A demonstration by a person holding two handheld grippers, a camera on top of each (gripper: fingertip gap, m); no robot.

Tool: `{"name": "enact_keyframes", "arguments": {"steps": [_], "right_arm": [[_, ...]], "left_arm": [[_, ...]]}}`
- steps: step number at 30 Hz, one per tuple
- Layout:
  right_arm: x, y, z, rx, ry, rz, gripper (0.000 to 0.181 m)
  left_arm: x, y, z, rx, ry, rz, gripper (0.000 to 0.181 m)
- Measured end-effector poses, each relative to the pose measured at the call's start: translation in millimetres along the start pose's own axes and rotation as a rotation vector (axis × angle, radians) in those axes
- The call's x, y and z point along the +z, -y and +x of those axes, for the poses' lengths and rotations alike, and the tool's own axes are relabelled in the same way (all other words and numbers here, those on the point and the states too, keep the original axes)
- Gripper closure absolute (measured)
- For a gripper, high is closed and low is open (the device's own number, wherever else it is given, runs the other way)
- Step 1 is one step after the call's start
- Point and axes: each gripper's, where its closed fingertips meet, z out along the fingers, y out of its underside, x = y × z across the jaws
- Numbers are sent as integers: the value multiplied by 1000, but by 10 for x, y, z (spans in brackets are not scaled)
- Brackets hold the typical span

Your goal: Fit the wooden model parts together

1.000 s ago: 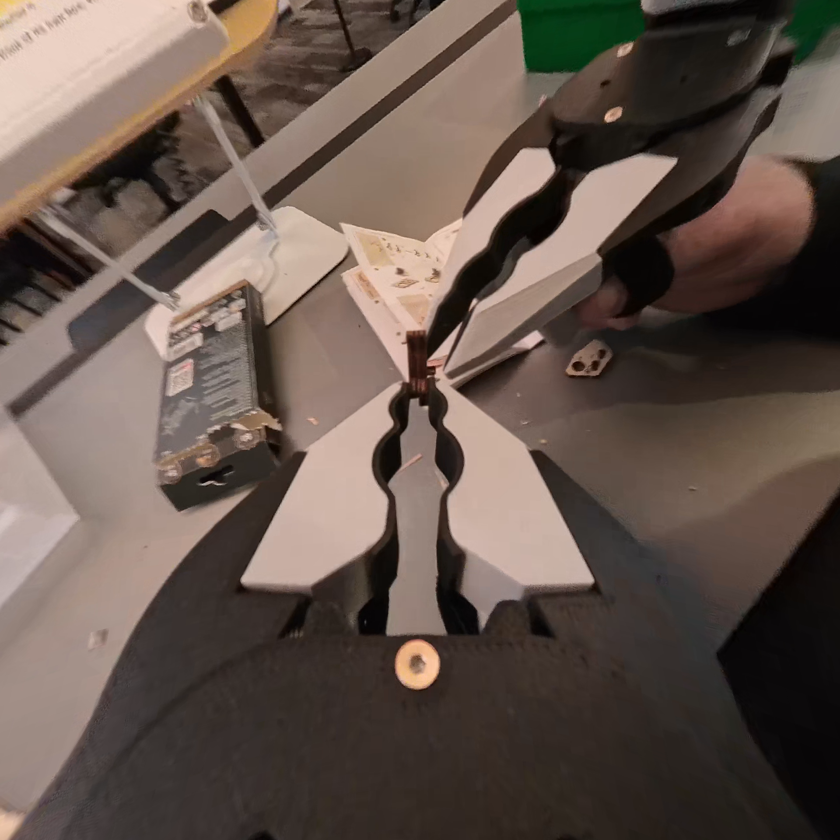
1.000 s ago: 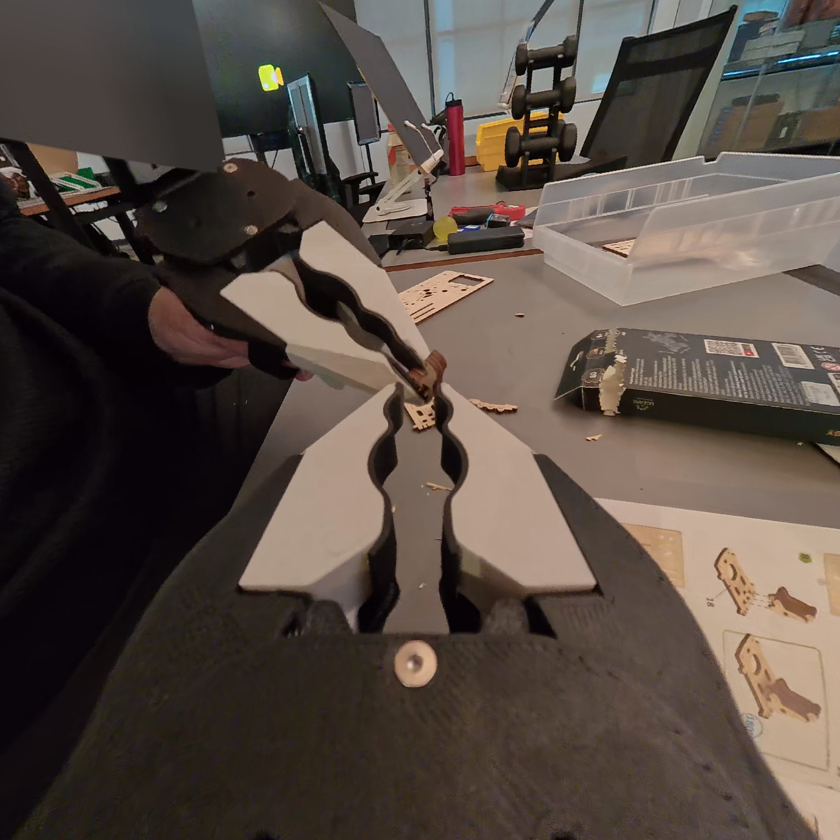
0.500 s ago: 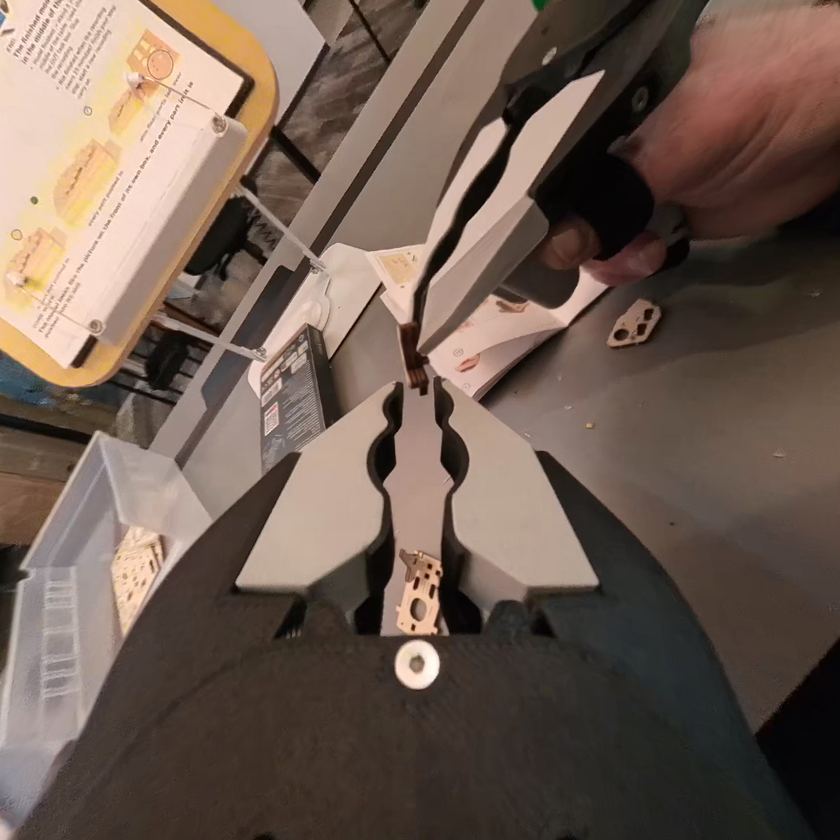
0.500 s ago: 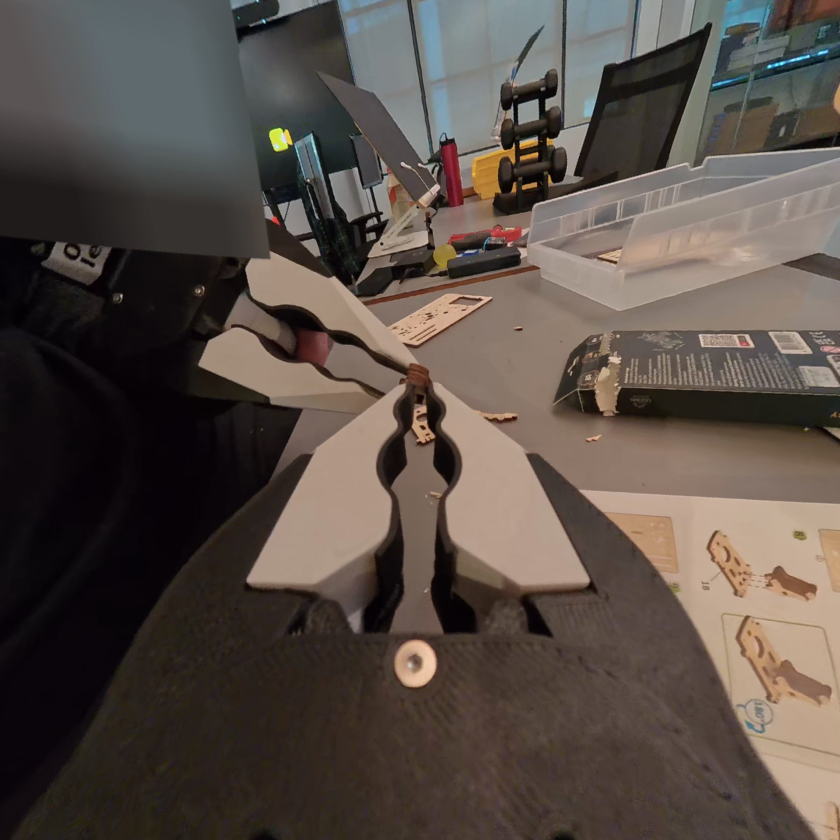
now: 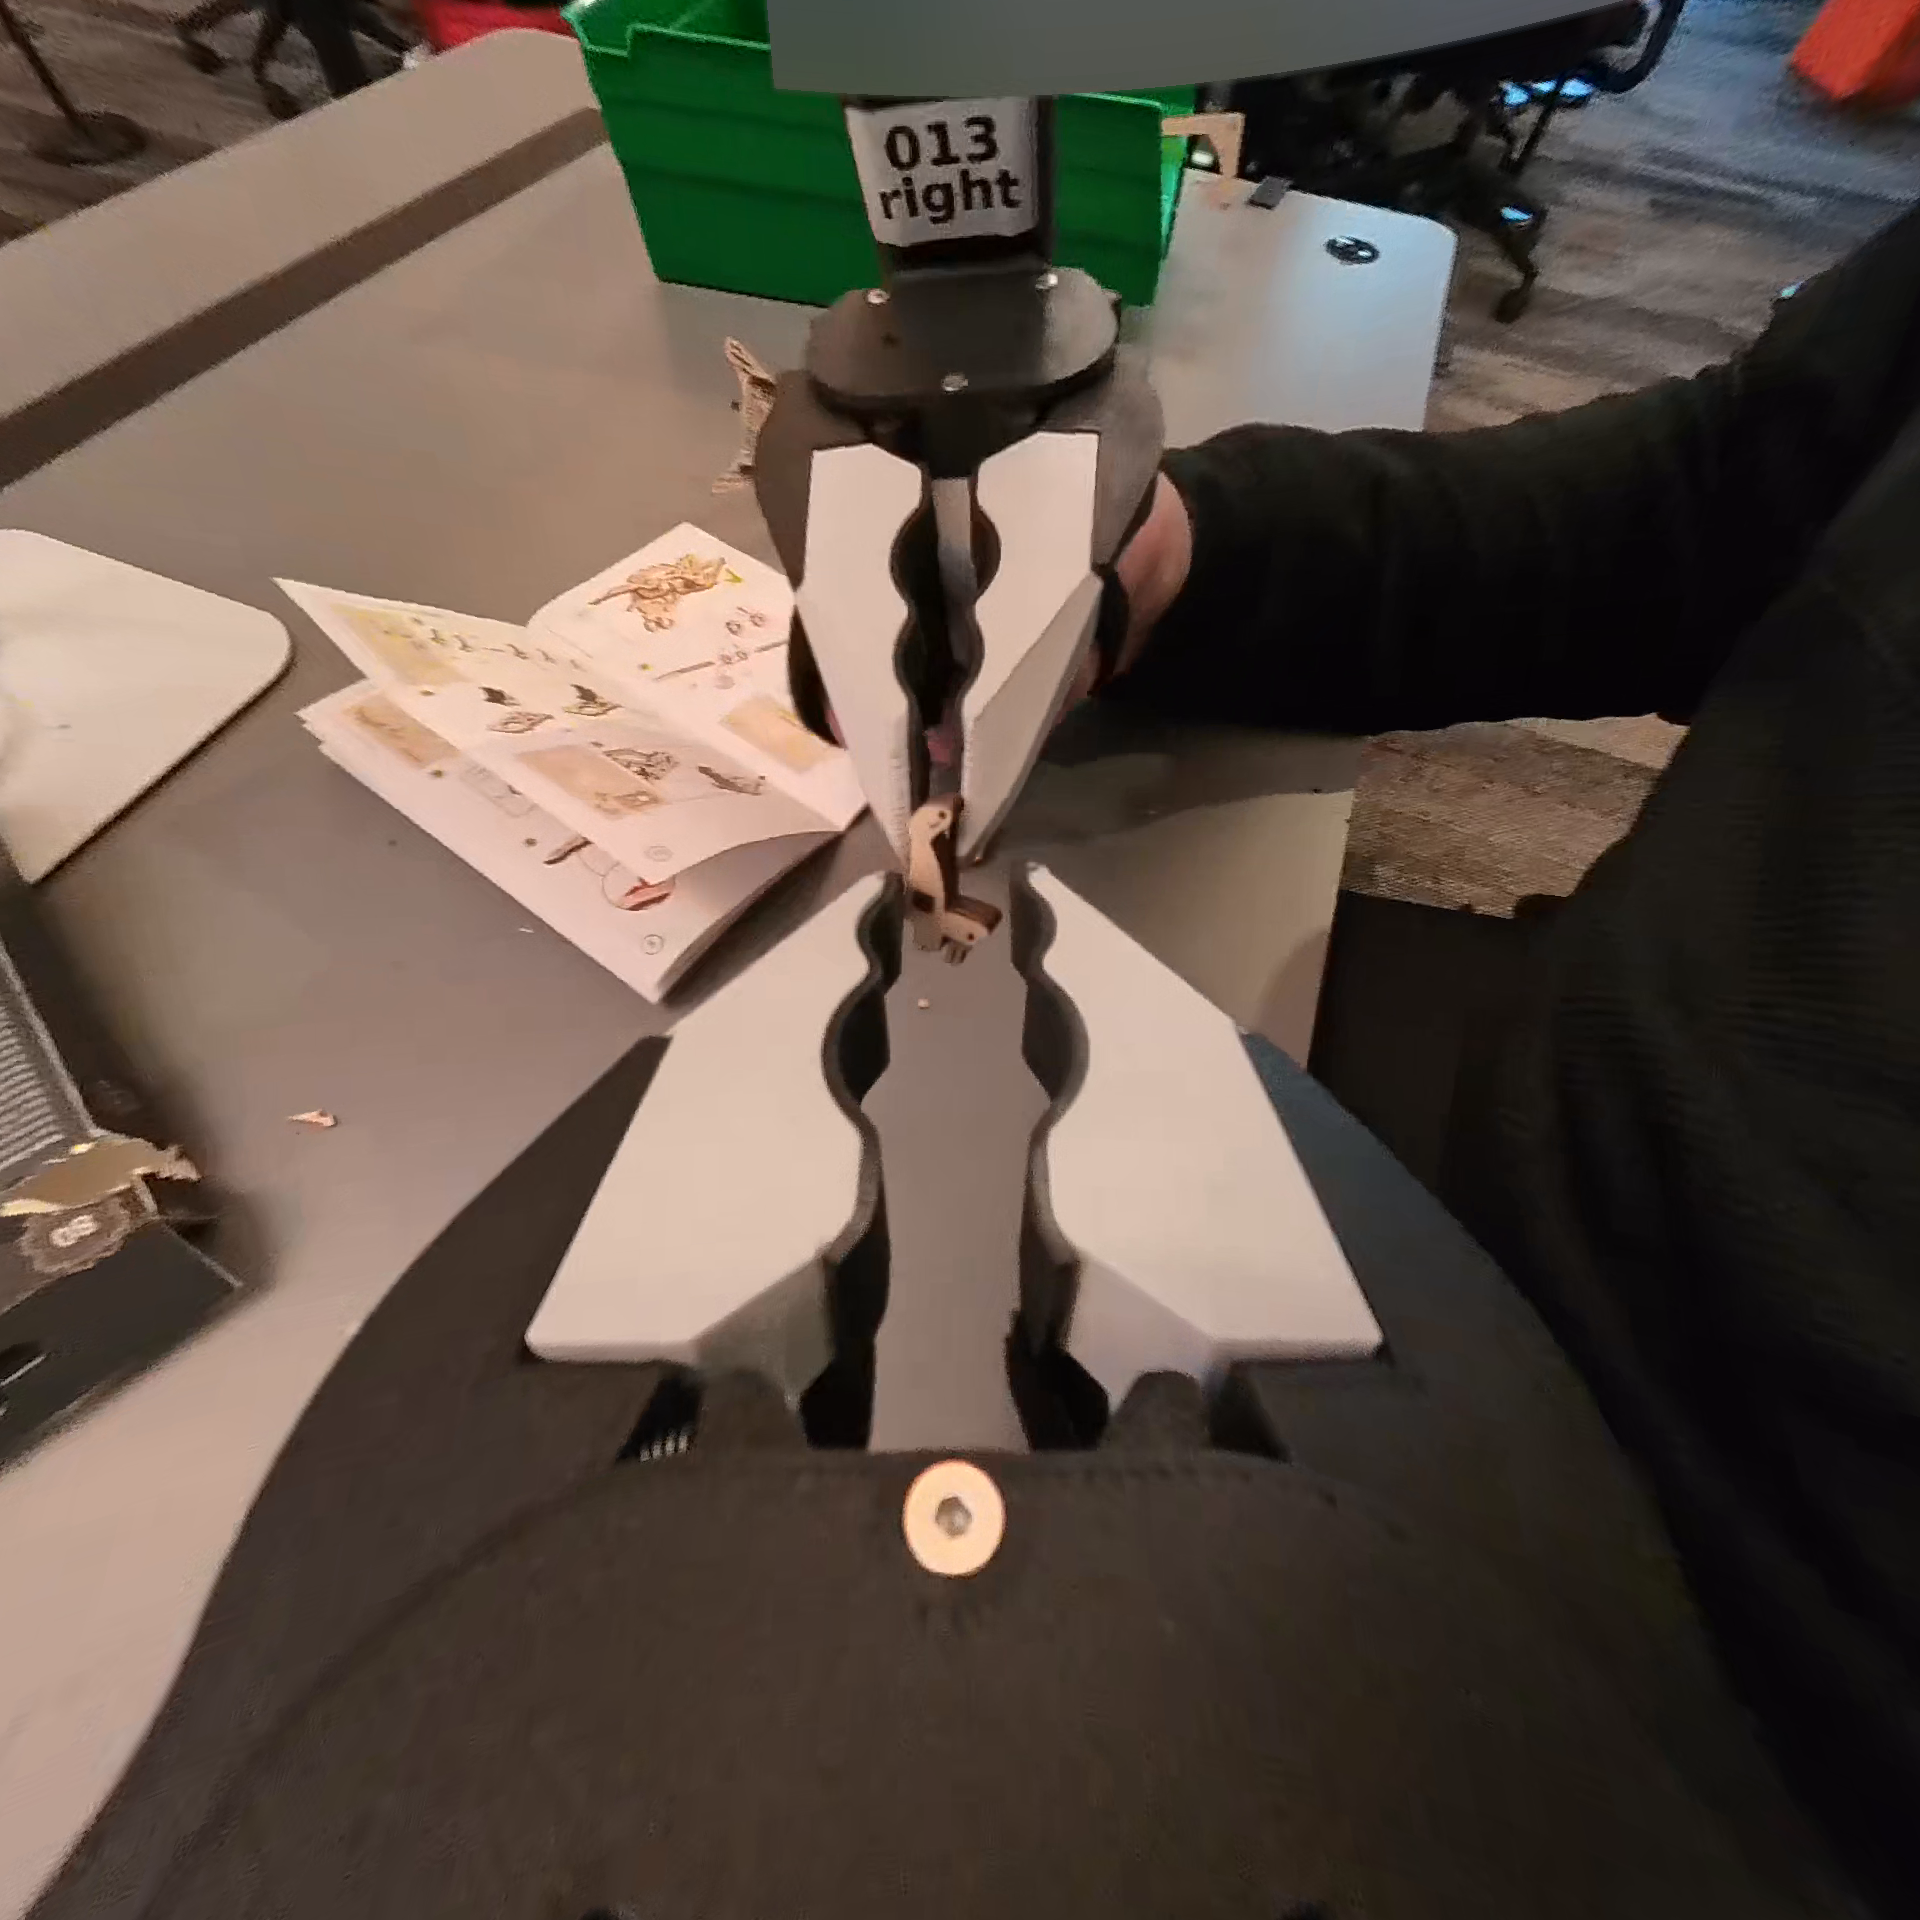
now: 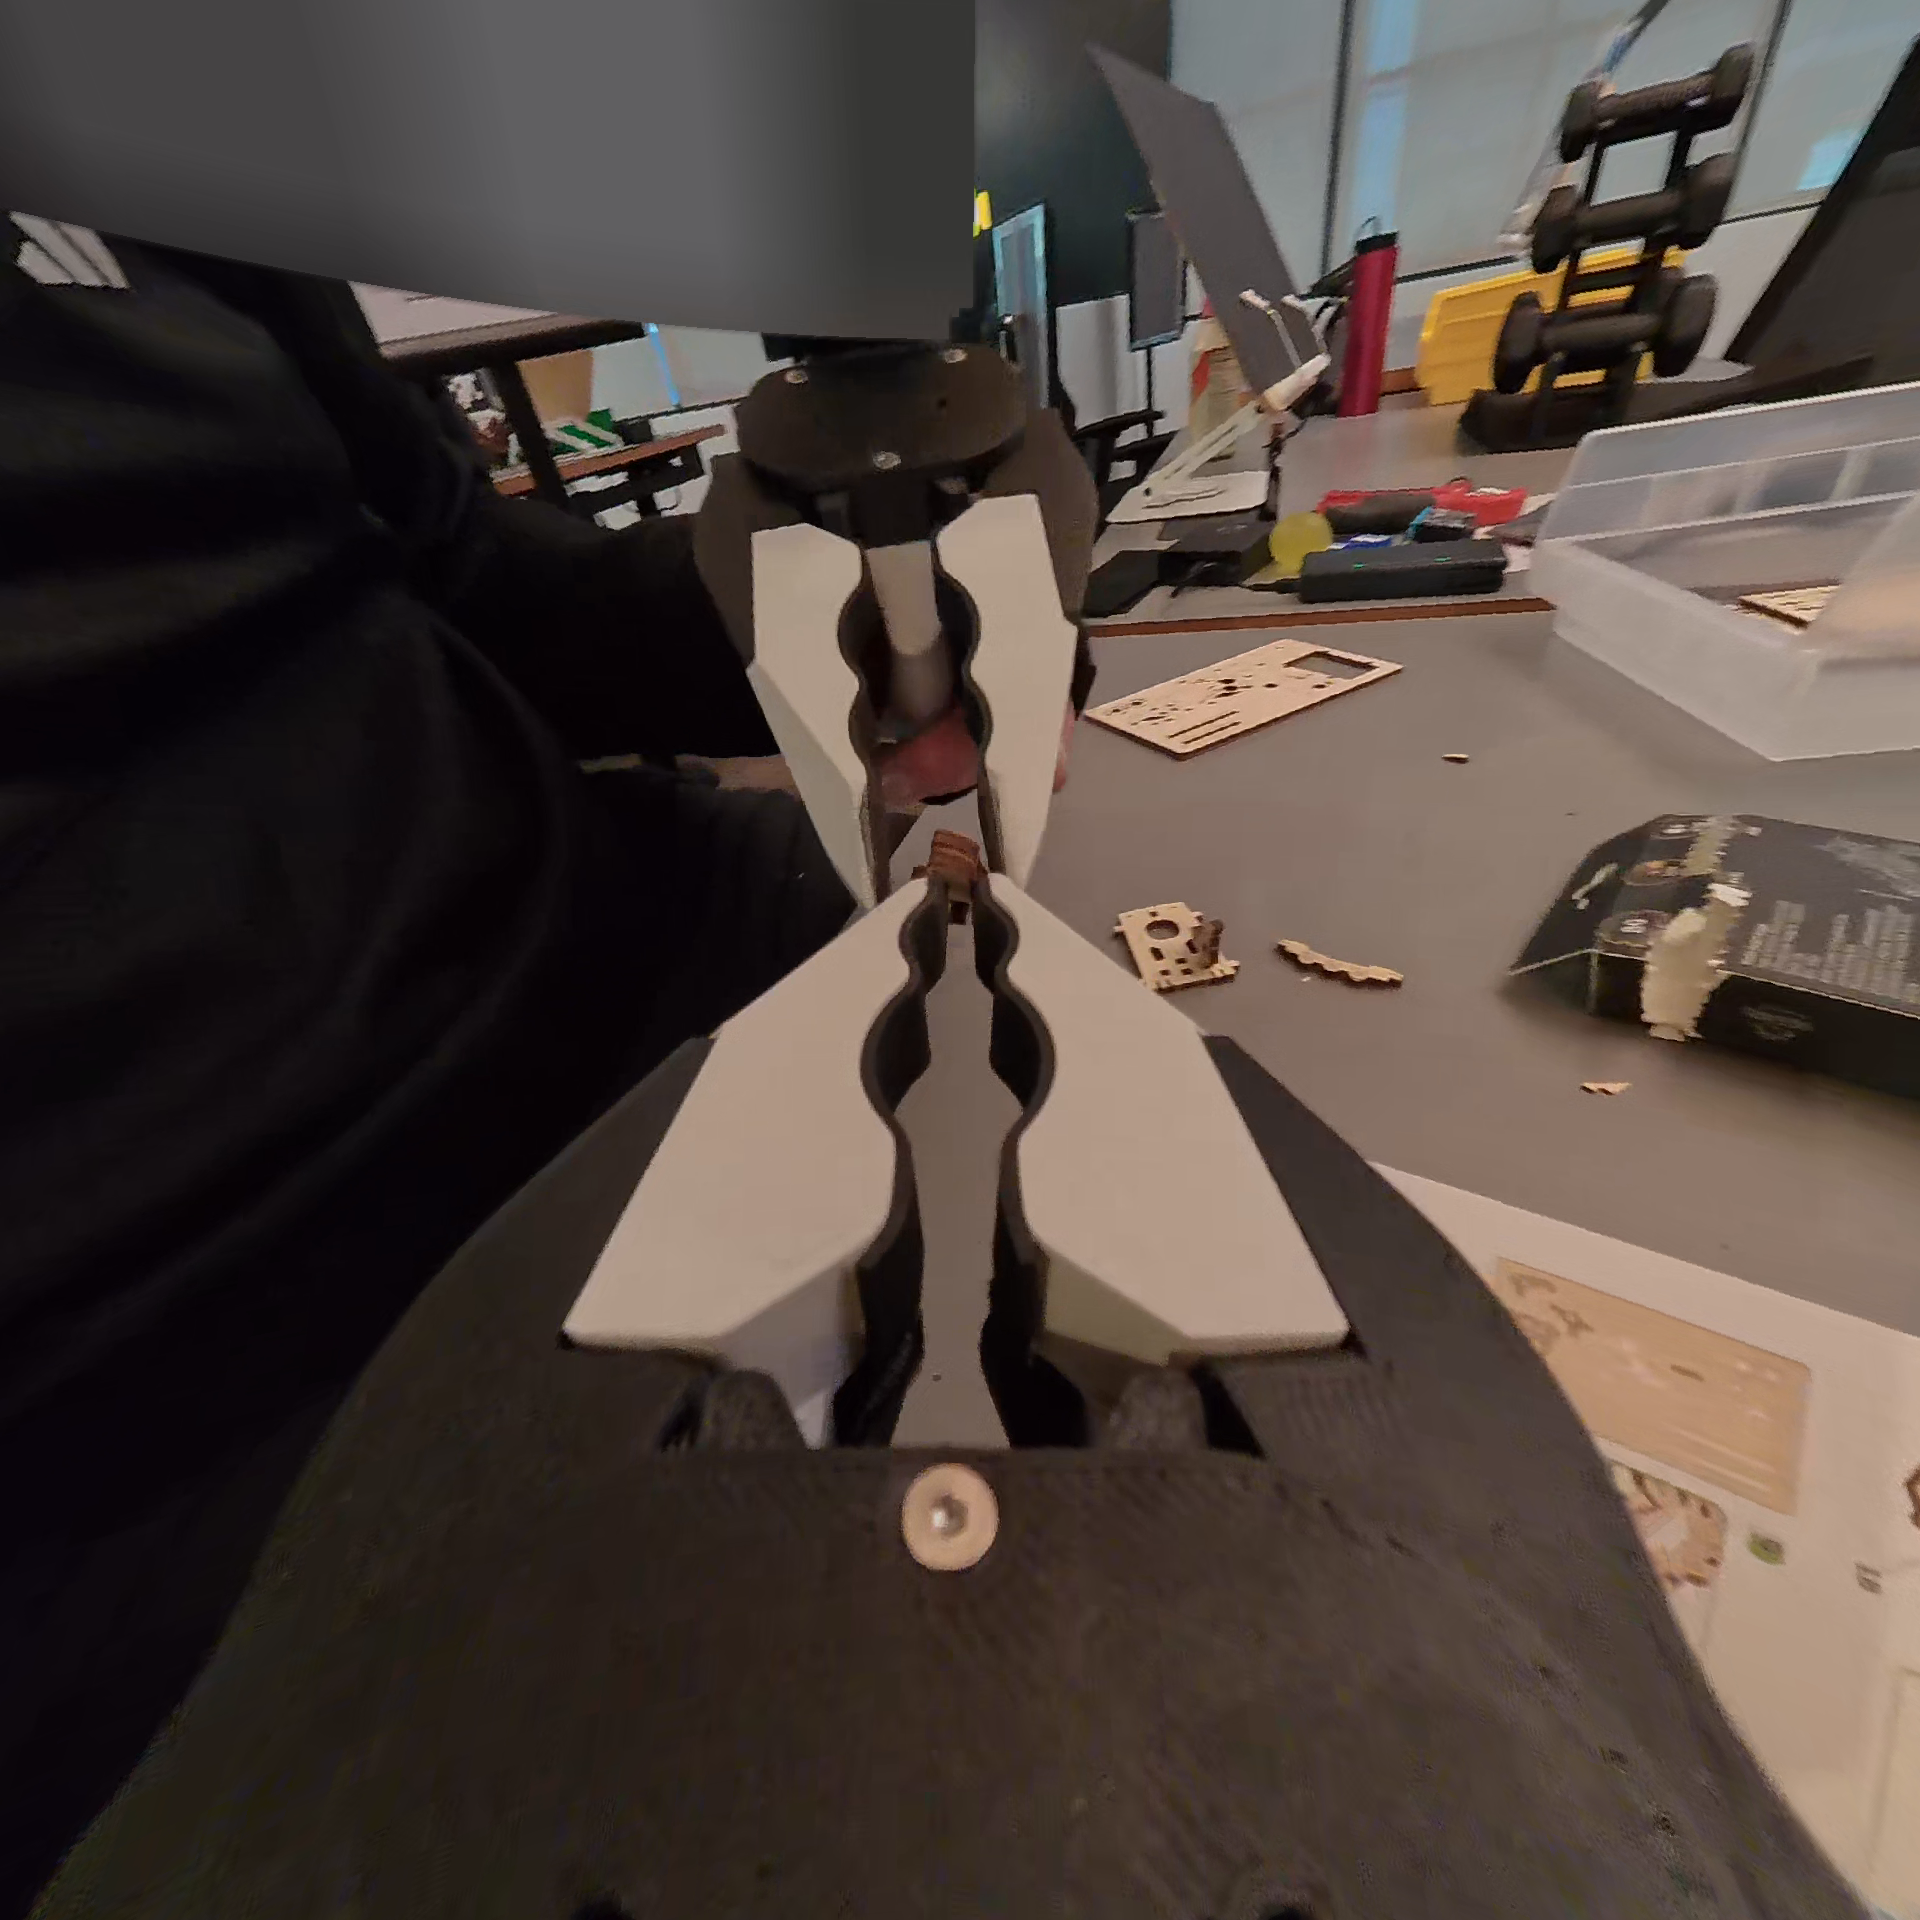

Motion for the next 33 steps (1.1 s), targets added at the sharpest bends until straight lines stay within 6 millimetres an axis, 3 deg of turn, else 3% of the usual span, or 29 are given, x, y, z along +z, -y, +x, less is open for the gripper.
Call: {"name": "enact_keyframes", "arguments": {"steps": [12, 26, 30, 33], "right_arm": [[33, -70, -61, -9, 37, -43, 180], [33, -3, -6, 45, 21, 7, 180], [41, -37, 55, 81, -1, -7, 158], [73, -6, 37, 79, 4, 7, 158]], "left_arm": [[-13, -69, 11, 13, -13, -16, 174], [-72, 8, -41, -202, -116, 126, 175], [-103, 108, -95, -305, -144, 246, 175], [-67, 100, -130, -320, -124, 262, 175]]}}
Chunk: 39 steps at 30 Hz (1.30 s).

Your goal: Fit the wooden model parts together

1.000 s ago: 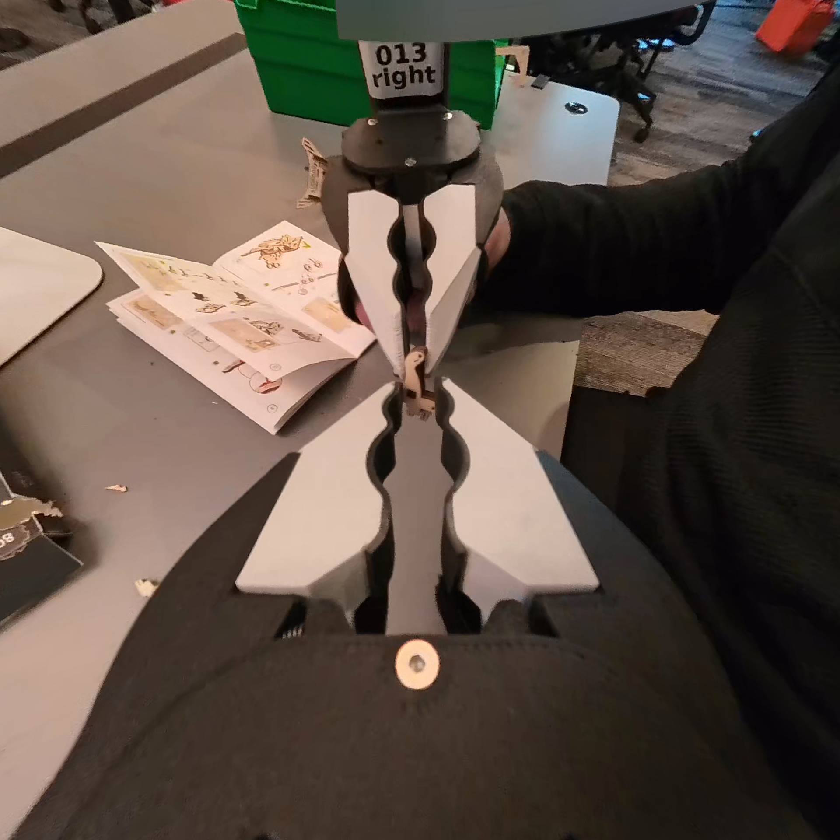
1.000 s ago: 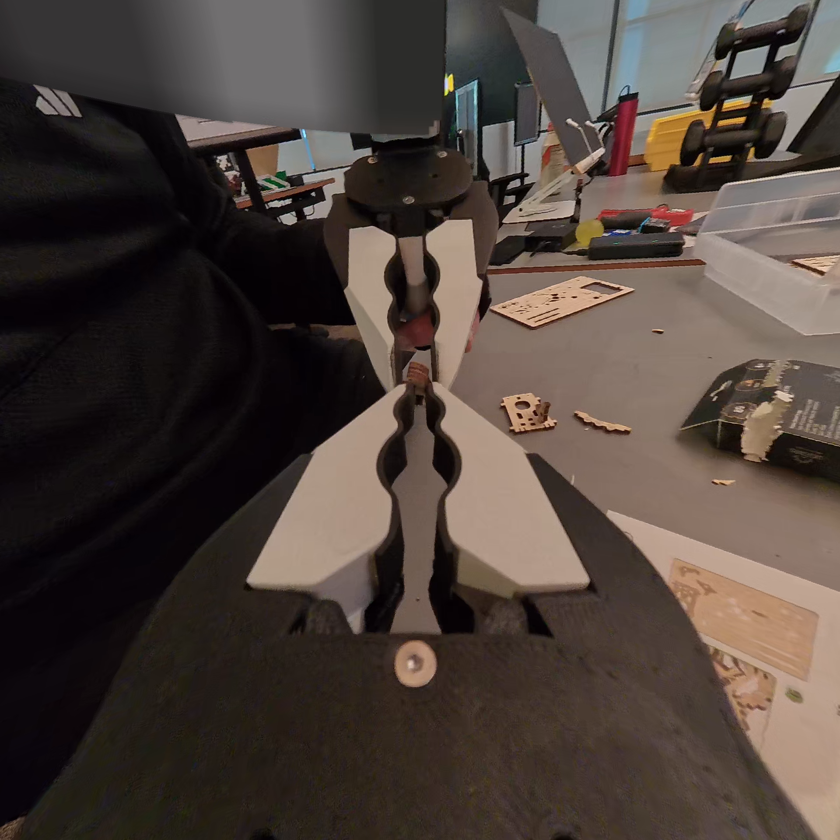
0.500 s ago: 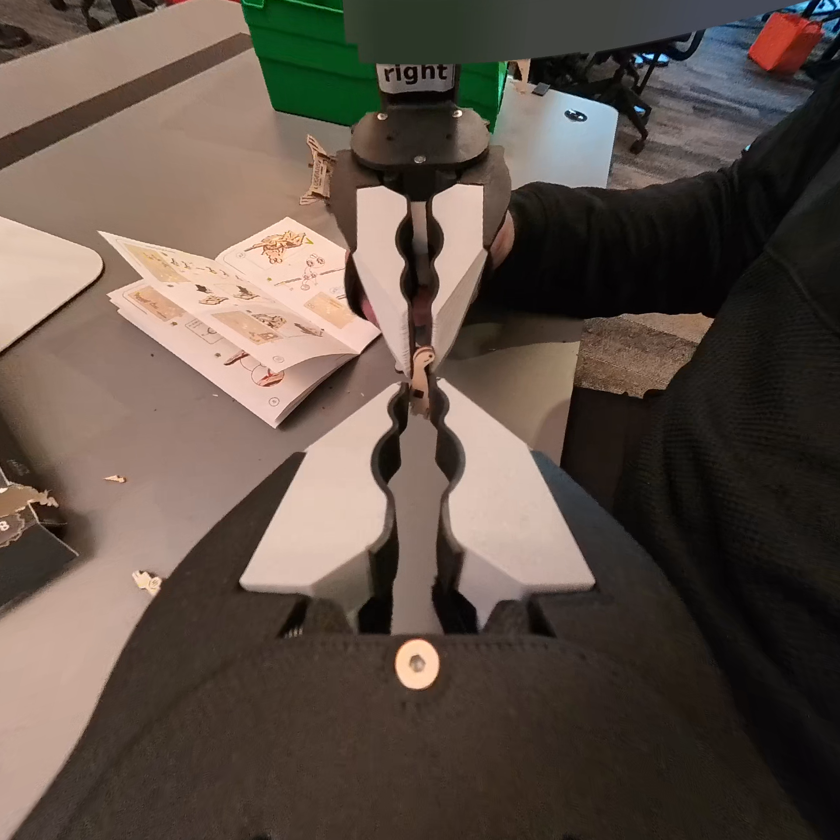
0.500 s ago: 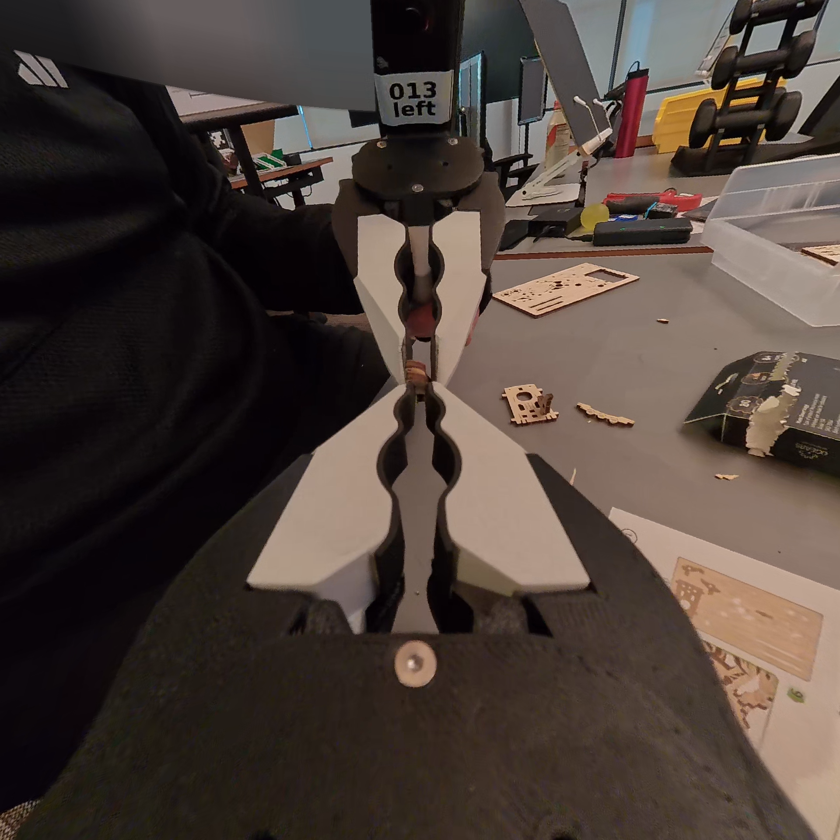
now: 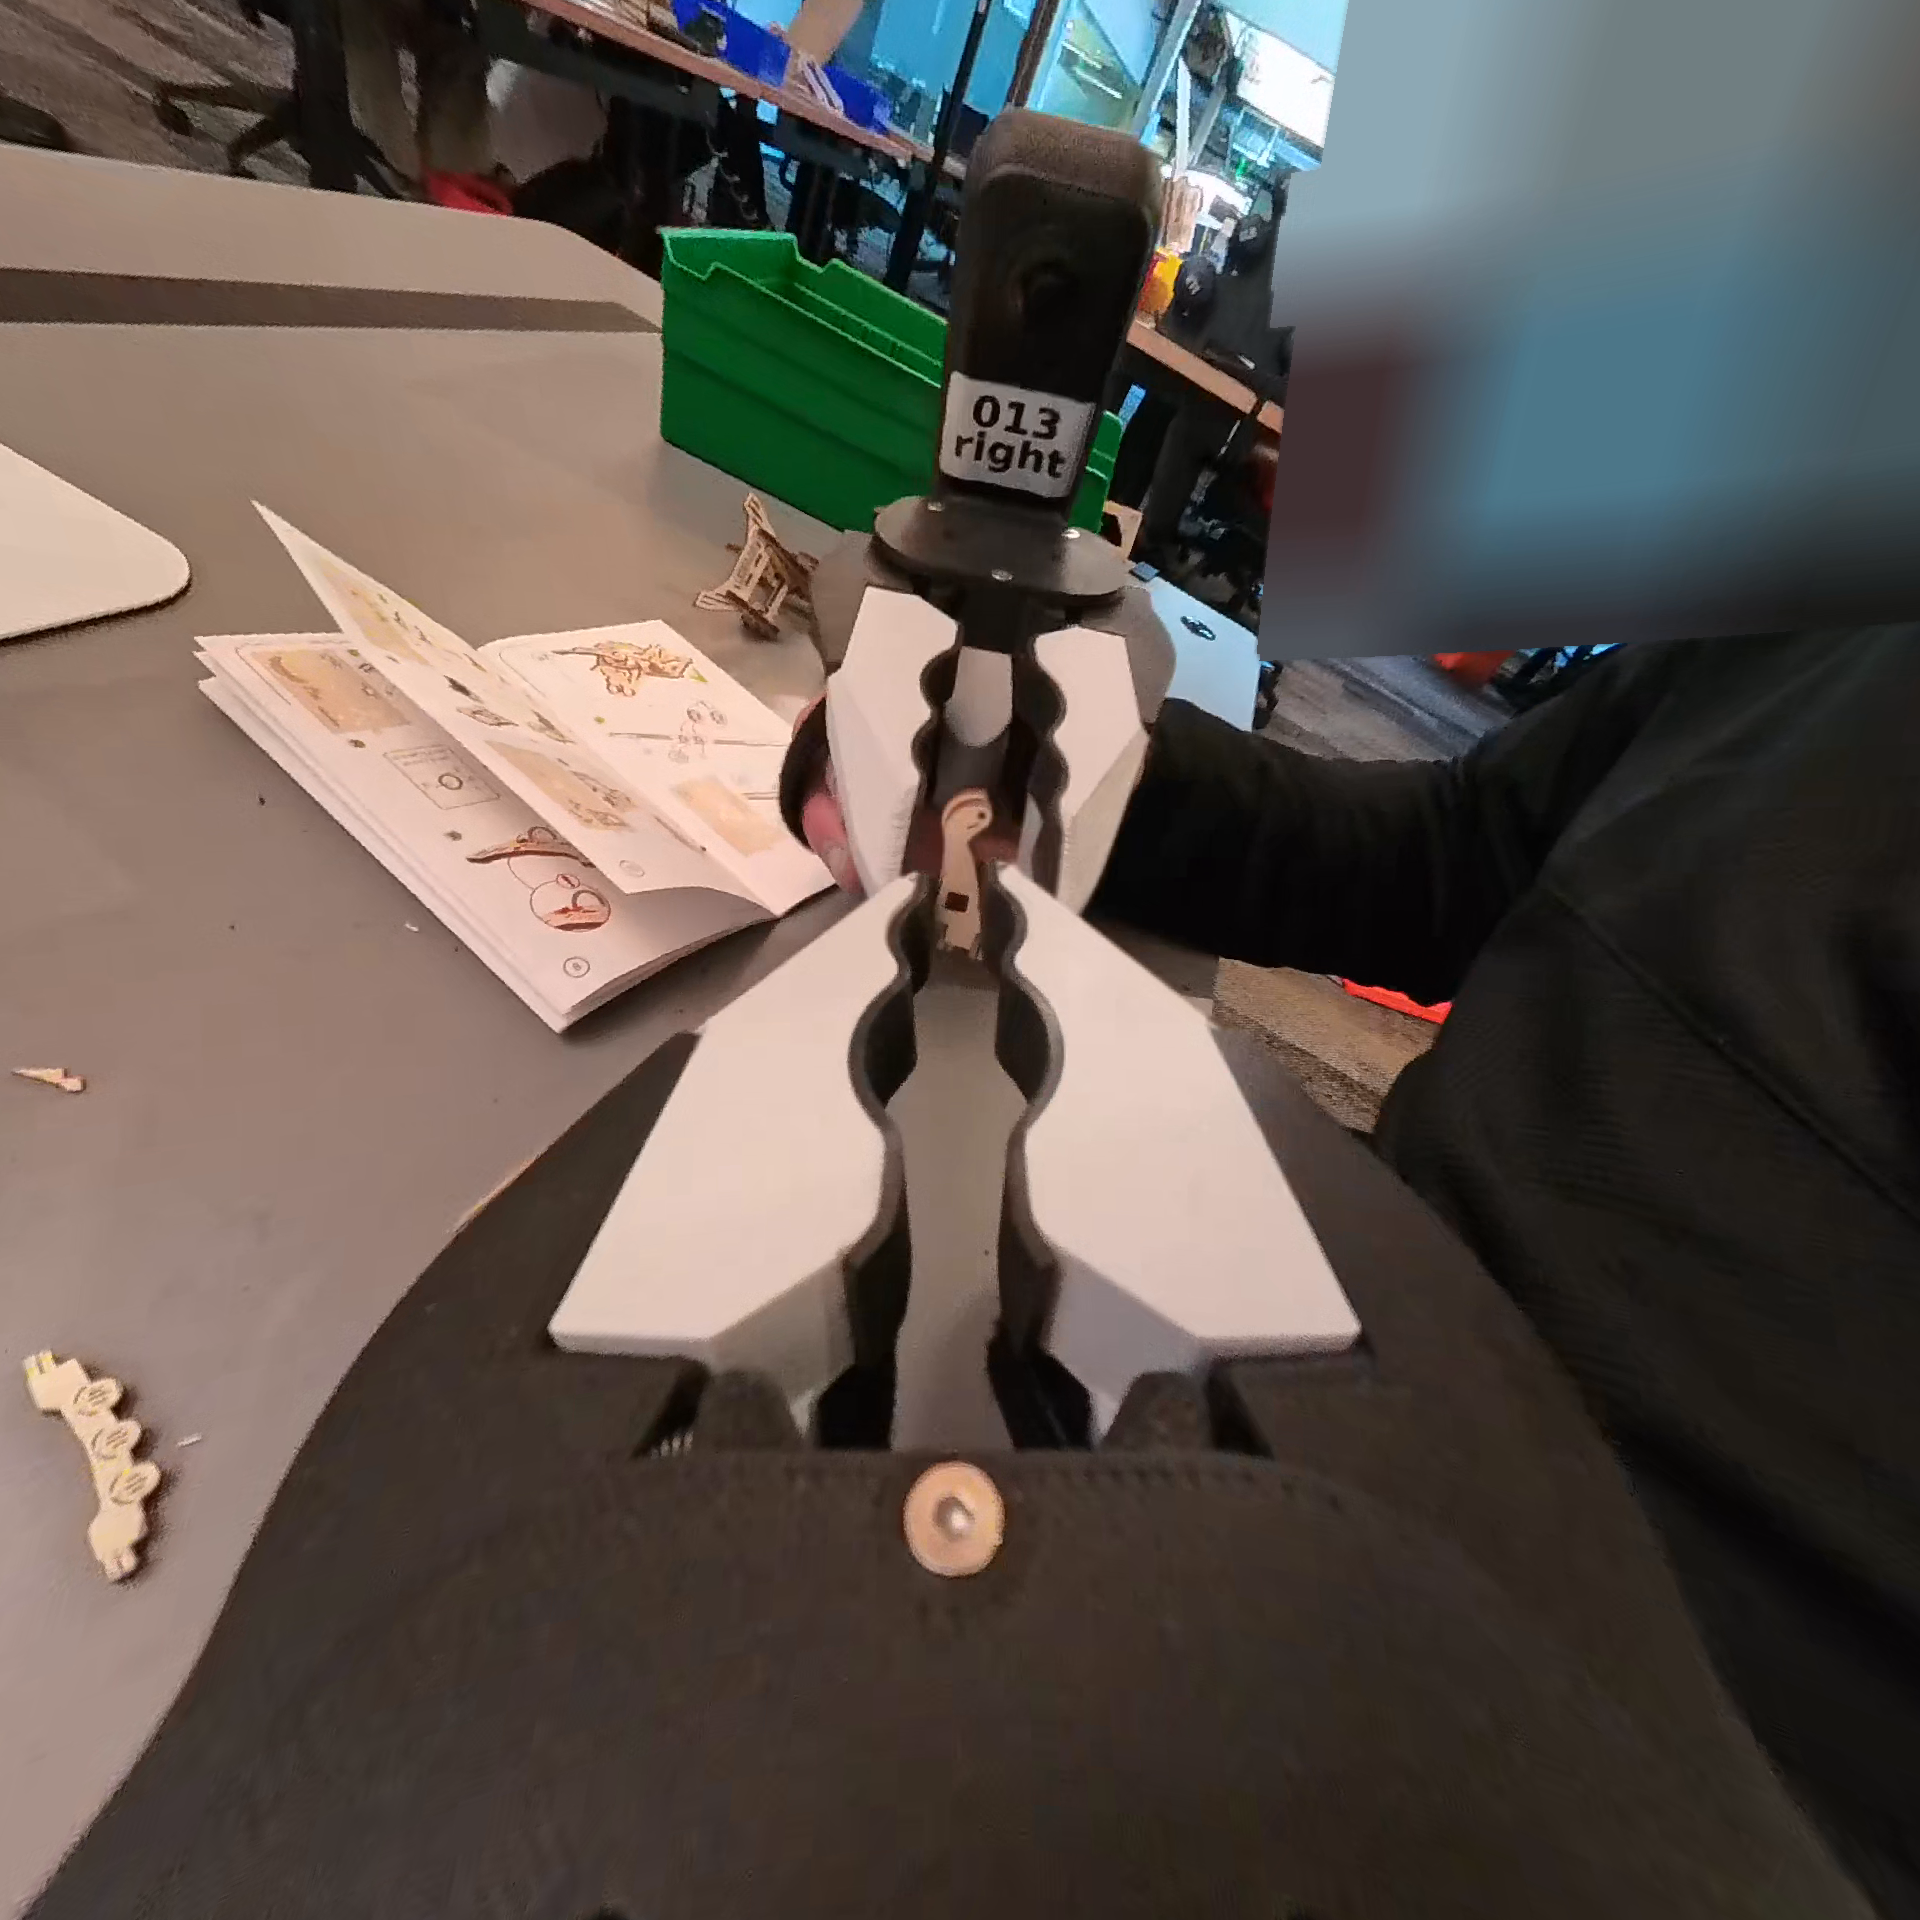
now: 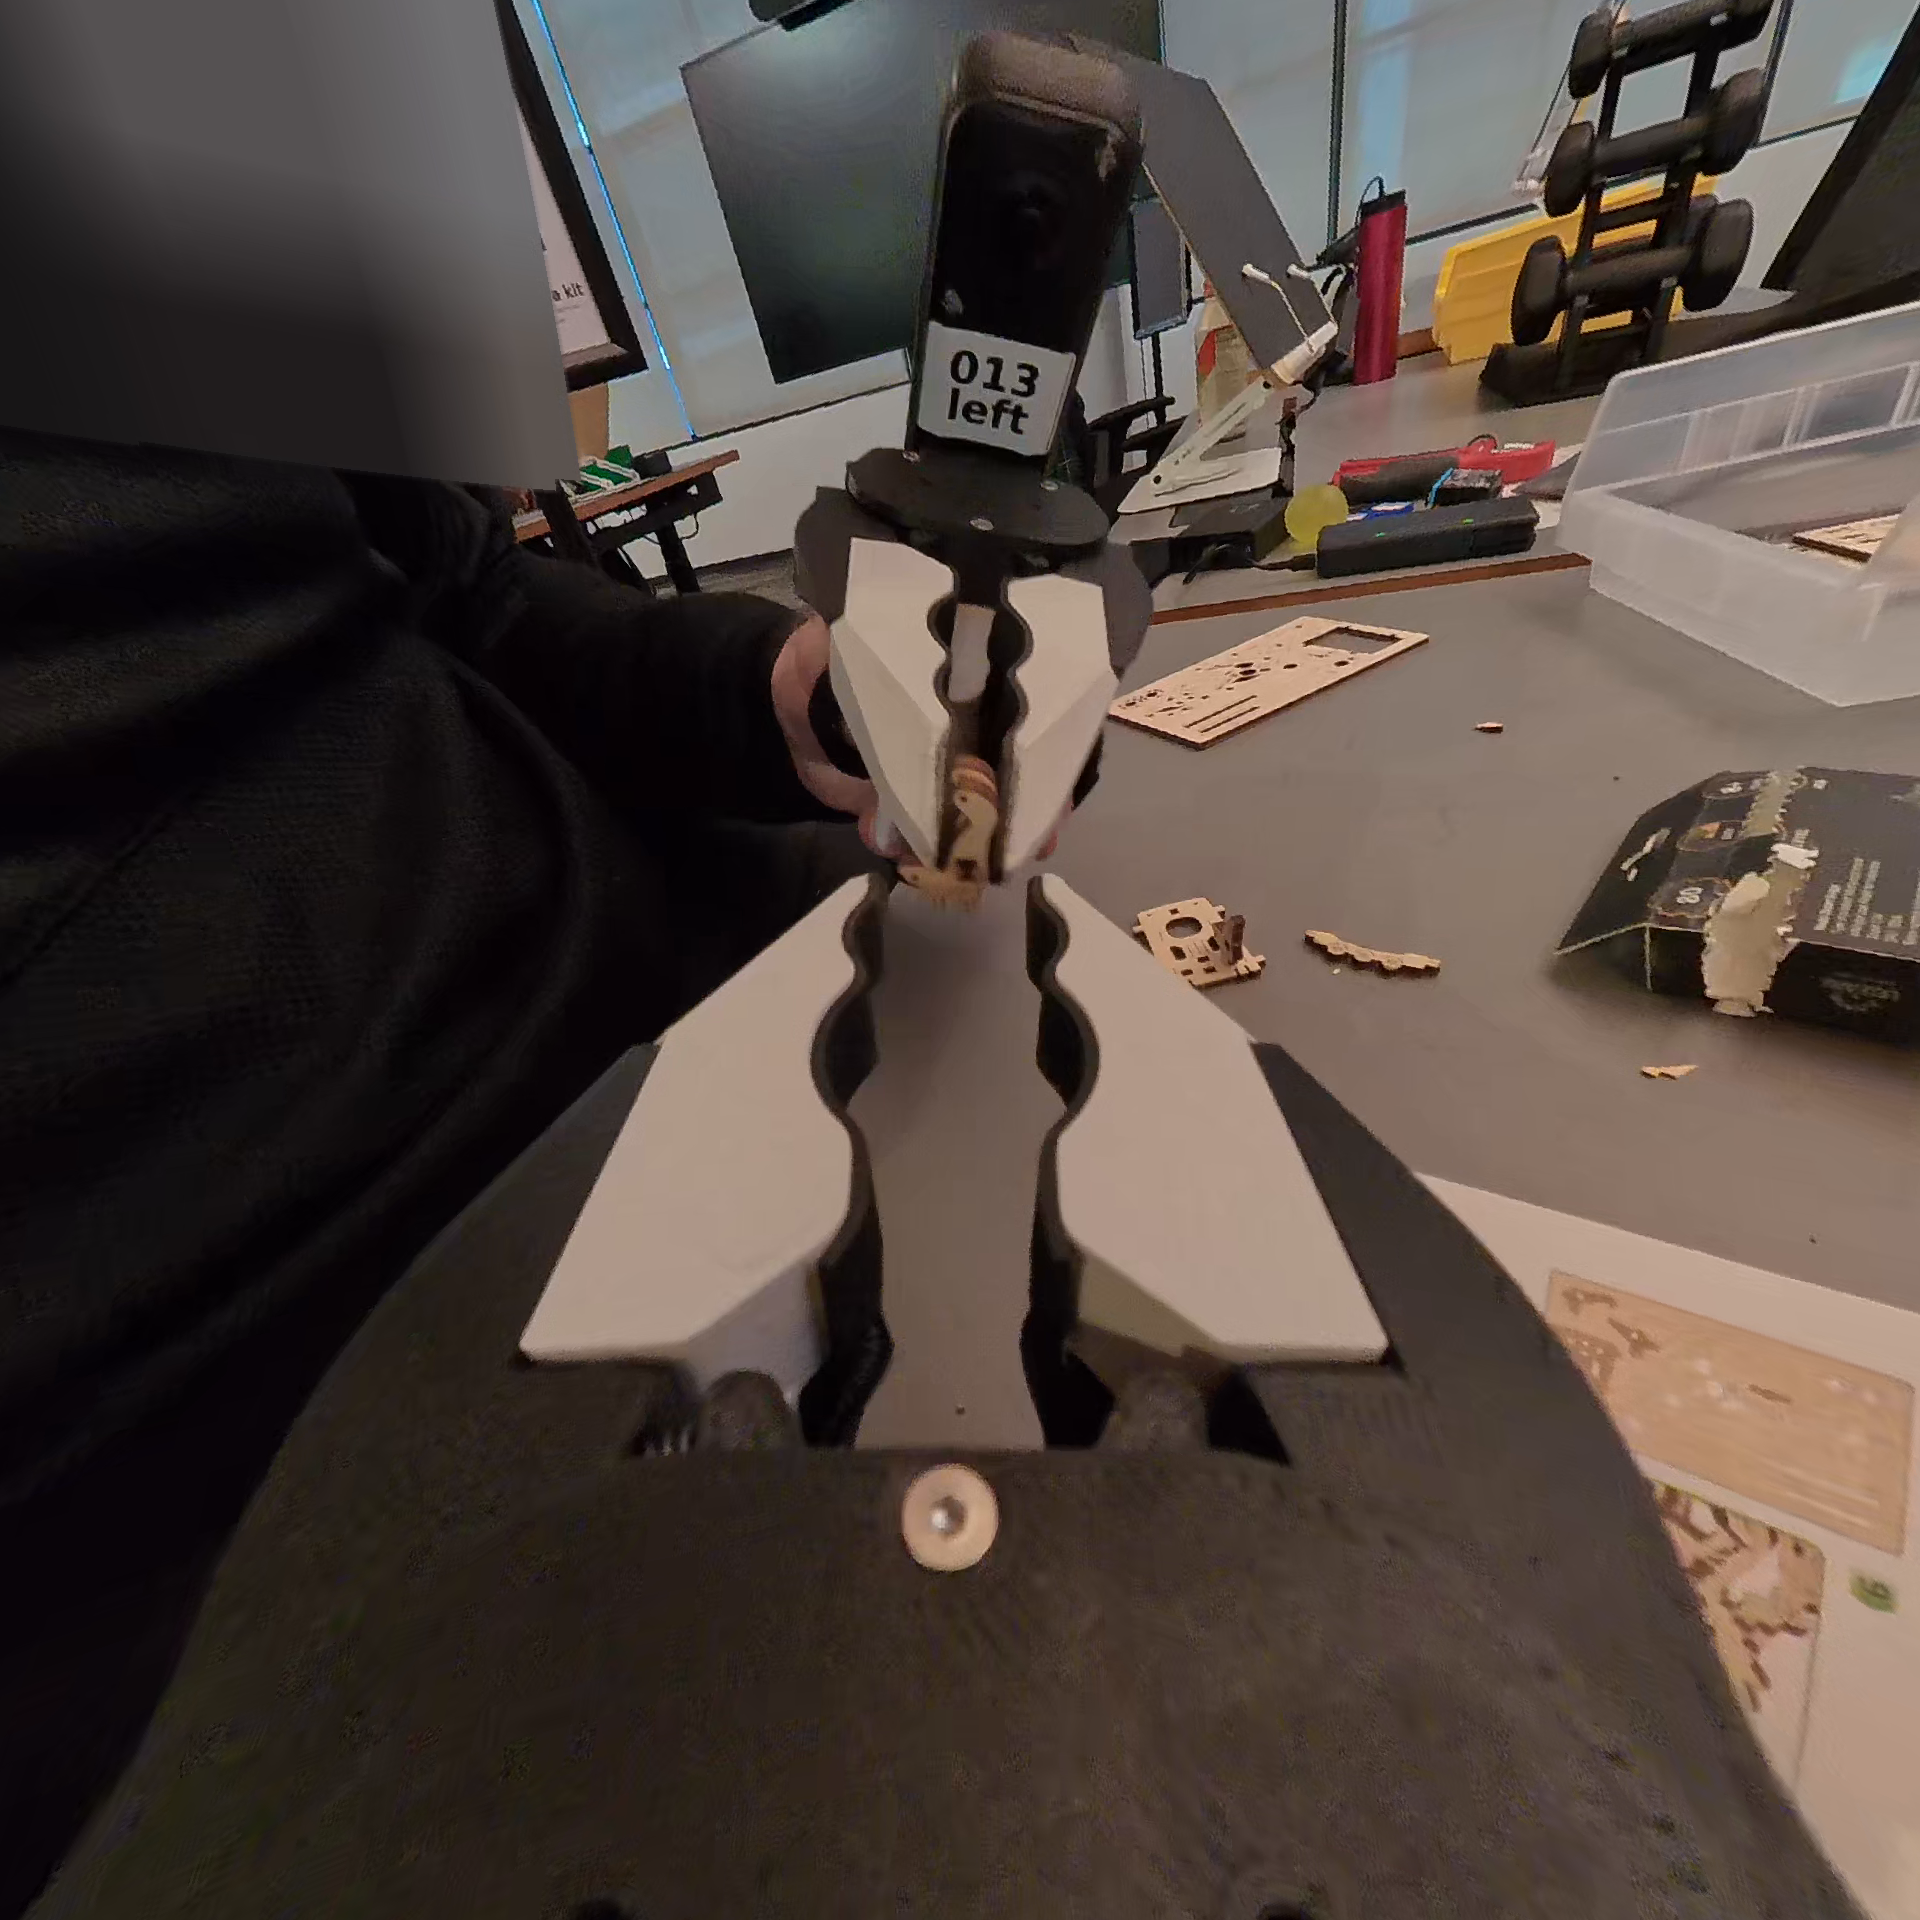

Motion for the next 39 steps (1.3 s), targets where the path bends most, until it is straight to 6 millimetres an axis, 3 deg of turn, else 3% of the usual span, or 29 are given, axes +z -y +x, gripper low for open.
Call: {"name": "enact_keyframes", "arguments": {"steps": [10, 22, 34, 39], "right_arm": [[-10, 31, 71, 80, -19, 34, 163], [-8, -2, 94, 30, -51, 12, 169], [33, -72, 175, -119, -186, -76, 169], [44, -16, 141, -107, -161, -36, 161]], "left_arm": [[6, 53, -53, 20, 50, 24, 174], [-21, 29, -39, -46, 22, 8, 162], [-36, -24, -167, -50, 98, -26, 173], [-30, -14, -107, -122, 5, 7, 174]]}}
